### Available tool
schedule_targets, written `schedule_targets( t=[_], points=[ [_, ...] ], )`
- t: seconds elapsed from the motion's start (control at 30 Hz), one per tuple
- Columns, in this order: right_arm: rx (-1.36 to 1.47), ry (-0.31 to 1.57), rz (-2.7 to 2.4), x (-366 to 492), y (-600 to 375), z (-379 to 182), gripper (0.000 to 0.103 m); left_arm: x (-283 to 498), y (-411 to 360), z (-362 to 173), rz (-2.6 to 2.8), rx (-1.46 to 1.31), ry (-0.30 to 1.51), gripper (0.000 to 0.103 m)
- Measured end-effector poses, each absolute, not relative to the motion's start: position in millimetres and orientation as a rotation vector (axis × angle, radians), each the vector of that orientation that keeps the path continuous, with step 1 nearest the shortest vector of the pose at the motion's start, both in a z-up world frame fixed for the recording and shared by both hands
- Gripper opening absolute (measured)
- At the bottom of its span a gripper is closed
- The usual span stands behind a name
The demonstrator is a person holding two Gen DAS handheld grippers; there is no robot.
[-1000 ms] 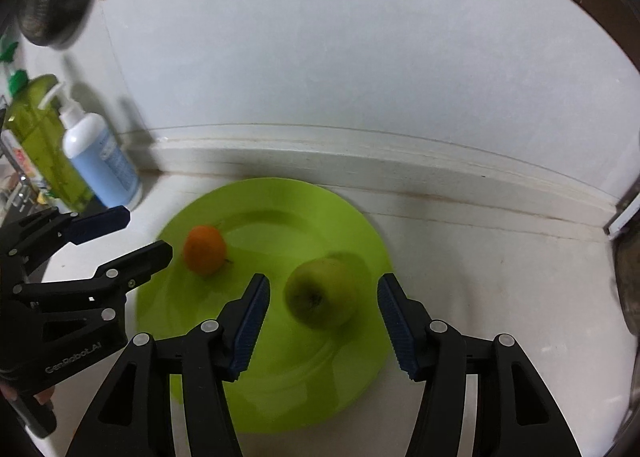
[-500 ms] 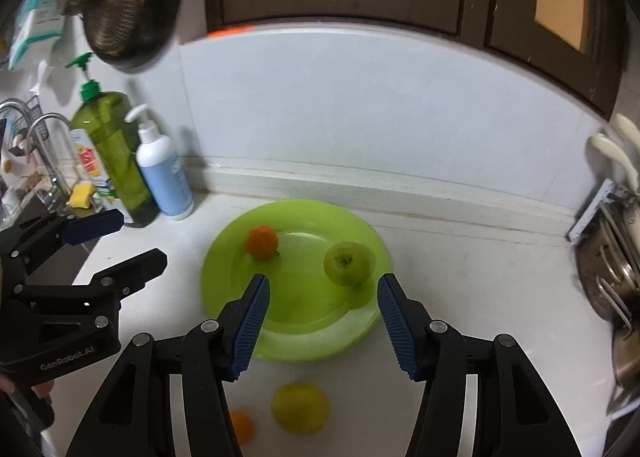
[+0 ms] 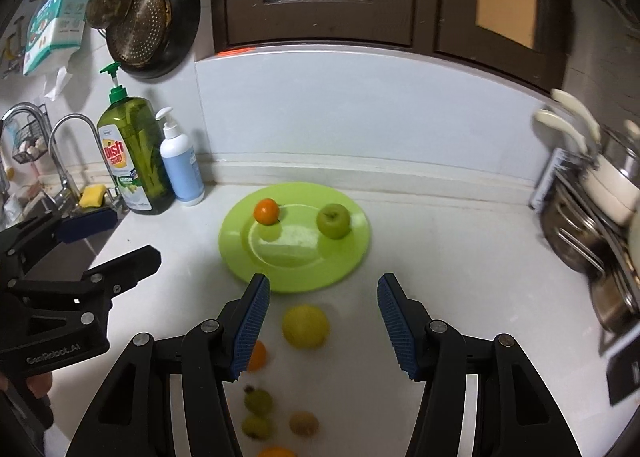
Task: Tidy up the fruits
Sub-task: 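Move both open grippers back toward the remaining fruits on the countertop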
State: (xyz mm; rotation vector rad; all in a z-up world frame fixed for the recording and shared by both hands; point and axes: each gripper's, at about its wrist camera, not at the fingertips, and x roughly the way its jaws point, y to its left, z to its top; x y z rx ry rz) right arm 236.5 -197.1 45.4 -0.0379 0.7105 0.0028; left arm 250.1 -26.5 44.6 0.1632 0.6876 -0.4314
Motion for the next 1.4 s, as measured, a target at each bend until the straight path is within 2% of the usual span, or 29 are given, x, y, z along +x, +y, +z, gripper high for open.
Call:
schedule_targets(
  t=[0.7, 0.83, 1.2, 1.4],
  points=[
    [0.015, 0.652, -0.167, 124, -239, 24, 0.057, 160, -71, 18, -0.565, 0.179, 0.640, 0.069],
    [0.021, 0.664, -0.196, 106, -248, 12, 0.057, 146, -81, 6, -0.558, 0.214, 0.626, 0.069],
    [0.076, 0.772, -0.206, 86, -271, -27, 0.057, 127, -102, -34, -0.559, 0.252, 0.728, 0.069],
    [0.098, 0.821, -0.183, 86, -278, -45, 0.057, 125, -112, -48, -0.564, 0.266, 0.777, 0.061]
  ],
)
